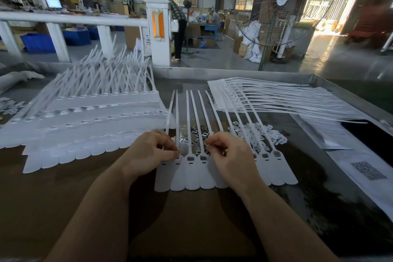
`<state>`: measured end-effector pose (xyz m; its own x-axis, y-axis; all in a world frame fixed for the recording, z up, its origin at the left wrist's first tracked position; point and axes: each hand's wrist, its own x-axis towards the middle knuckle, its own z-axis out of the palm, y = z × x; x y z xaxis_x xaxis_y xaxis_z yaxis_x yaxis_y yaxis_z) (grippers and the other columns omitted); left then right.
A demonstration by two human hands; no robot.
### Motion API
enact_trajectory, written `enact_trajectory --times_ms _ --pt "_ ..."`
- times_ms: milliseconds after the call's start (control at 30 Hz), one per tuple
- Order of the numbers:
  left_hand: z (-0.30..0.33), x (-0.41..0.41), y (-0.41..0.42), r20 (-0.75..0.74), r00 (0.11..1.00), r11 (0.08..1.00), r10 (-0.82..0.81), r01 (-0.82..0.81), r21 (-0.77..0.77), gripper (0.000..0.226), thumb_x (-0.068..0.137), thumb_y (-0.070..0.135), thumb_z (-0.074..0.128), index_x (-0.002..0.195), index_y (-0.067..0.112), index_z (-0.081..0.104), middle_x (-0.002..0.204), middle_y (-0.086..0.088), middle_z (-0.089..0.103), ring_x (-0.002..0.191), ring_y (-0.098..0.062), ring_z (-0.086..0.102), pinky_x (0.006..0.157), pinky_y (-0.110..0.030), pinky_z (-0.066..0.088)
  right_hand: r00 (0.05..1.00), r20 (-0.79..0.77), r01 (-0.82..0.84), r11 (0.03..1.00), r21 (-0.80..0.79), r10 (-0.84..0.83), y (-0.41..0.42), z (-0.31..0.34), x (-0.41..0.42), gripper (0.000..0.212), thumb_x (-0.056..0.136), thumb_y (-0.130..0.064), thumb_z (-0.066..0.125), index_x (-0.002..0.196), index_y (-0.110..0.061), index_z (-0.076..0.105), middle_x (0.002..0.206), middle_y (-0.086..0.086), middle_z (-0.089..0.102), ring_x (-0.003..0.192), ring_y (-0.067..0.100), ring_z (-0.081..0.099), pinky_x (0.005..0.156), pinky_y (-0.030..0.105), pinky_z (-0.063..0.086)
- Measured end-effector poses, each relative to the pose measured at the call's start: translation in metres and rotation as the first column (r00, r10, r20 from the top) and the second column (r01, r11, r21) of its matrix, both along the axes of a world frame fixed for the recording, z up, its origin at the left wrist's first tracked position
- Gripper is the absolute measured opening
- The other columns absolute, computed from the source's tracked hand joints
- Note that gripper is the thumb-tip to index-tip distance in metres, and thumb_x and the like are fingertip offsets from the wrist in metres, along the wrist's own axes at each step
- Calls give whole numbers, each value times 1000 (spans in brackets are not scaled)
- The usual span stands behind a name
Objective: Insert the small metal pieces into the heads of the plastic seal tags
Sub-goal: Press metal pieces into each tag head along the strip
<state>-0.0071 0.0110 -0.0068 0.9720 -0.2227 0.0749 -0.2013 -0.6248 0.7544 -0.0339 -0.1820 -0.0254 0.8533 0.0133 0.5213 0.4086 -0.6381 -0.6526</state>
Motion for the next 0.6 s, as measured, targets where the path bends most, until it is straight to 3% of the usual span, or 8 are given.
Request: enact_trajectory --times_ms 367,600 --pt "0 -2 -3 19 1000 999 -8 7 38 12 76 21 74 69 27 66 95 7 54 84 -8 53 64 -12 39 999 -34 10 1000 28 -9 0 -1 1 16 85 -5 61 92 -17 69 79 -14 63 79 1 62 75 10 49" --pt "-3 0 -4 -8 999 999 34 -34 -14 24 72 19 77 84 22 57 83 5 55 71 -11 52 59 -19 39 1000 -18 14 1000 19 -14 1 0 1 16 85 -4 61 92 -16 70 79 -14 63 79 3 62 75 12 50"
